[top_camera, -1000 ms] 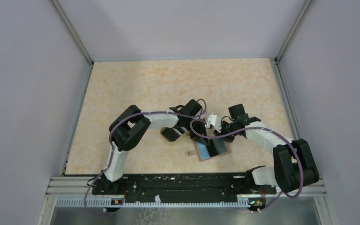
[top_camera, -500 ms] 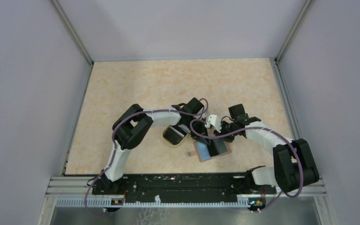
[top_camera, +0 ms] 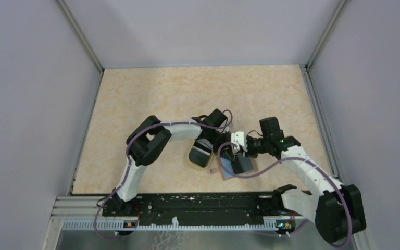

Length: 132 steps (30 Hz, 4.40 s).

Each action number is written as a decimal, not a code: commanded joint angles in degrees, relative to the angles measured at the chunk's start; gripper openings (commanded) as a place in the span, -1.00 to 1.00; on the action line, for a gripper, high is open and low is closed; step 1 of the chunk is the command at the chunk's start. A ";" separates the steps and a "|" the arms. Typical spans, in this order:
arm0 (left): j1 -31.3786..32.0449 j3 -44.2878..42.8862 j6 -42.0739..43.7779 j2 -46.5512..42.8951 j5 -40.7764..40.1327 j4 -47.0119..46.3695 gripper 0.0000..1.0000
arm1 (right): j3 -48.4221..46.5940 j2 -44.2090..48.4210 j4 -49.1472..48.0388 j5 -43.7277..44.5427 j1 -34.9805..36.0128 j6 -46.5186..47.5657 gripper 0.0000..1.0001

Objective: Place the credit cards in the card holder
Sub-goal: Insert the credit card into the card holder, then pick up the credit card from the storage box.

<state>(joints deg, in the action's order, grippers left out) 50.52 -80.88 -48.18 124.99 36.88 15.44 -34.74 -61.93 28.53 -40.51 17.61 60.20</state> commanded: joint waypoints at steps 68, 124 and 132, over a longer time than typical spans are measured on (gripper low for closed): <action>0.43 0.02 2.41 2.51 -4.71 7.06 -0.22 | -2.72 -11.70 6.05 31.51 22.74 7.62 -0.89; 0.10 69.53 12.76 -88.32 -41.31 -36.72 0.98 | -17.50 -1.05 10.24 -16.07 8.08 -16.80 0.65; 0.10 69.87 1.78 -85.85 -44.55 -27.61 0.74 | -28.27 -17.28 5.93 -4.49 23.38 -28.52 0.59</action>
<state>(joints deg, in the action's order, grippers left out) 50.68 -11.27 -39.05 38.15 -3.27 -15.59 -57.08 -73.97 38.65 -47.99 38.76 40.10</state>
